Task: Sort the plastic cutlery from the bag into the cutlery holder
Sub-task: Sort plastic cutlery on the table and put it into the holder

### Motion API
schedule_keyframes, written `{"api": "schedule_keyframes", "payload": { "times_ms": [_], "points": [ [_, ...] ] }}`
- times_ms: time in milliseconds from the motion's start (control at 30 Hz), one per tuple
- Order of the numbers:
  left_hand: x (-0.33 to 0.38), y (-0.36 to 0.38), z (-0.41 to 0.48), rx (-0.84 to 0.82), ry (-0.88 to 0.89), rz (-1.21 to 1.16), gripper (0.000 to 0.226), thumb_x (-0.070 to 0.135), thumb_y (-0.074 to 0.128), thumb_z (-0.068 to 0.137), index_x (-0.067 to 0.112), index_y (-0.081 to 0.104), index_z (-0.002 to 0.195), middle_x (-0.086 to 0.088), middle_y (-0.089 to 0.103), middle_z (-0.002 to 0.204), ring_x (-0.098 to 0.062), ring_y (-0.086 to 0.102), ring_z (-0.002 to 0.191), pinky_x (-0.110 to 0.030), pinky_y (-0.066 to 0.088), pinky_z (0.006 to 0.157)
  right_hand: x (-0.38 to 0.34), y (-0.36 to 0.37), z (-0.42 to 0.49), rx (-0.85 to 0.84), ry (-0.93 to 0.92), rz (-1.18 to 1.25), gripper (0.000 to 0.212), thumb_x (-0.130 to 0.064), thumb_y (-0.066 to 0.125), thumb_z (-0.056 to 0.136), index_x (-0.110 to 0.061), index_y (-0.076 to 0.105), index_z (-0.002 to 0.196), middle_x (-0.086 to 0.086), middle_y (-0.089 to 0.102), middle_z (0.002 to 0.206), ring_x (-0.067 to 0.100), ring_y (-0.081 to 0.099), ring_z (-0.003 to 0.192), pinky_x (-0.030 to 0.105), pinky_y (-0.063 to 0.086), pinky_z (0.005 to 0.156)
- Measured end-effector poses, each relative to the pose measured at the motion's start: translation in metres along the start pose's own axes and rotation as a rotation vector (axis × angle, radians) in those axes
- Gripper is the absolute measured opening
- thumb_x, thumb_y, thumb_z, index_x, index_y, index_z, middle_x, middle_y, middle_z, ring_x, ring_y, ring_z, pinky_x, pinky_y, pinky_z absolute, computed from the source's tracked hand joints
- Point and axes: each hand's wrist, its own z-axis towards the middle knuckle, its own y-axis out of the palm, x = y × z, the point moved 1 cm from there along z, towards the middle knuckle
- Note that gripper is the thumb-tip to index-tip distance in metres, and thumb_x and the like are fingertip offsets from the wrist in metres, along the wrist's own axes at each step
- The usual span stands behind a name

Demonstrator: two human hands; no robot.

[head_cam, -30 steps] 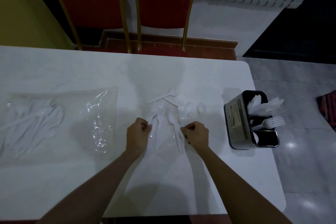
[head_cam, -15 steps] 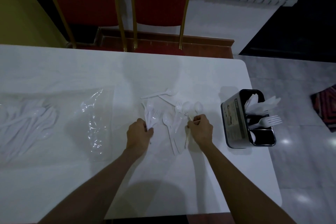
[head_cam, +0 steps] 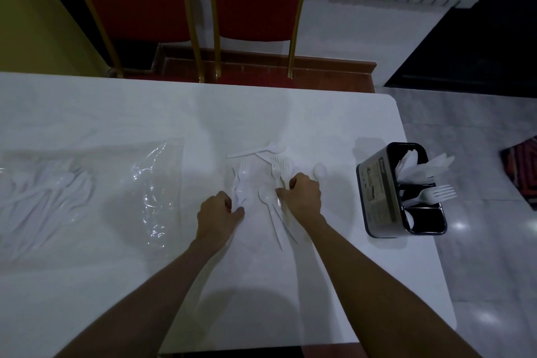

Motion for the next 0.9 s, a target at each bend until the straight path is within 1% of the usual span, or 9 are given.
{"api": "schedule_keyframes", "payload": {
  "times_ms": [100,167,300,400,533,600,767,833,900],
  "points": [
    [0.006,0.002,0.005,-0.007,-0.023,0.045,0.036,0.038,0.072,0.078,0.006,0.058,0.083,-0.005,0.058,0.076,-0.023,0.056,0.073,-0.031,0.043,0.065,0.009,-0.002,0.002,0.004,0.036,-0.001,0.029,-0.028,0.074,0.079,-0.011,0.05,0.077,-0.003,0.046,0.063,0.017,0.049,0.061,0.024,0.035,0.055],
    [0.009,0.002,0.006,-0.014,-0.015,0.053,0.032,0.035,0.07,0.081,0.006,0.057,0.082,-0.006,0.058,0.077,-0.022,0.056,0.073,-0.028,0.038,0.063,0.015,-0.007,0.003,0.014,0.063,-0.012,0.029,-0.026,0.074,0.078,-0.01,0.05,0.074,-0.001,0.046,0.061,0.015,0.047,0.057,0.023,0.033,0.049],
    [0.011,-0.001,0.007,-0.019,0.016,0.111,0.022,0.024,0.067,0.083,0.003,0.06,0.078,-0.008,0.06,0.075,-0.017,0.052,0.066,-0.027,0.034,0.059,0.016,-0.013,0.004,0.057,0.048,-0.031,0.03,-0.024,0.074,0.08,-0.01,0.049,0.07,-0.001,0.045,0.059,0.011,0.041,0.05,0.021,0.03,0.045],
    [0.011,-0.003,0.009,-0.033,0.027,0.122,0.026,0.026,0.069,0.082,0.003,0.06,0.075,-0.007,0.058,0.07,-0.015,0.05,0.06,-0.026,0.032,0.05,0.008,-0.007,0.007,0.079,0.079,-0.04,0.038,-0.029,0.075,0.081,-0.012,0.044,0.066,0.0,0.044,0.061,0.019,0.047,0.059,0.021,0.028,0.046],
    [0.012,-0.003,0.009,-0.062,0.018,0.121,0.032,0.026,0.07,0.081,0.01,0.049,0.063,-0.001,0.049,0.059,-0.016,0.048,0.059,-0.026,0.032,0.052,0.008,-0.001,0.007,0.077,0.144,-0.048,0.034,-0.031,0.076,0.08,-0.008,0.051,0.075,0.008,0.054,0.074,0.022,0.054,0.069,0.026,0.039,0.059],
    [0.013,-0.003,0.008,-0.065,0.019,0.108,0.038,0.021,0.068,0.081,0.014,0.041,0.055,0.003,0.043,0.053,-0.014,0.046,0.055,-0.024,0.028,0.048,0.013,0.0,0.007,0.085,0.149,-0.042,0.035,-0.034,0.076,0.079,-0.007,0.054,0.077,0.009,0.056,0.076,0.023,0.055,0.07,0.027,0.041,0.061],
    [0.006,-0.008,0.001,-0.083,0.033,0.018,0.042,0.011,0.065,0.078,0.017,0.035,0.049,0.005,0.04,0.049,-0.008,0.038,0.048,-0.021,0.023,0.044,0.018,-0.007,0.01,0.053,0.183,0.025,0.026,-0.024,0.075,0.078,-0.002,0.062,0.075,0.009,0.059,0.069,0.017,0.052,0.056,0.019,0.035,0.048],
    [0.0,-0.011,0.0,-0.096,0.062,0.004,0.043,0.011,0.066,0.079,0.018,0.034,0.051,0.005,0.039,0.049,-0.006,0.035,0.047,-0.021,0.023,0.046,0.02,-0.012,0.013,0.036,0.215,0.102,0.027,-0.024,0.075,0.075,0.002,0.066,0.076,0.01,0.062,0.068,0.02,0.058,0.06,0.02,0.042,0.053],
    [-0.006,-0.013,0.001,-0.108,0.082,-0.005,0.043,0.013,0.067,0.081,0.018,0.034,0.053,0.005,0.038,0.05,-0.005,0.032,0.047,-0.019,0.024,0.046,0.023,-0.017,0.015,0.031,0.235,0.179,0.029,-0.025,0.074,0.075,0.004,0.068,0.075,0.012,0.064,0.068,0.025,0.063,0.067,0.028,0.05,0.063]
  ]
}}
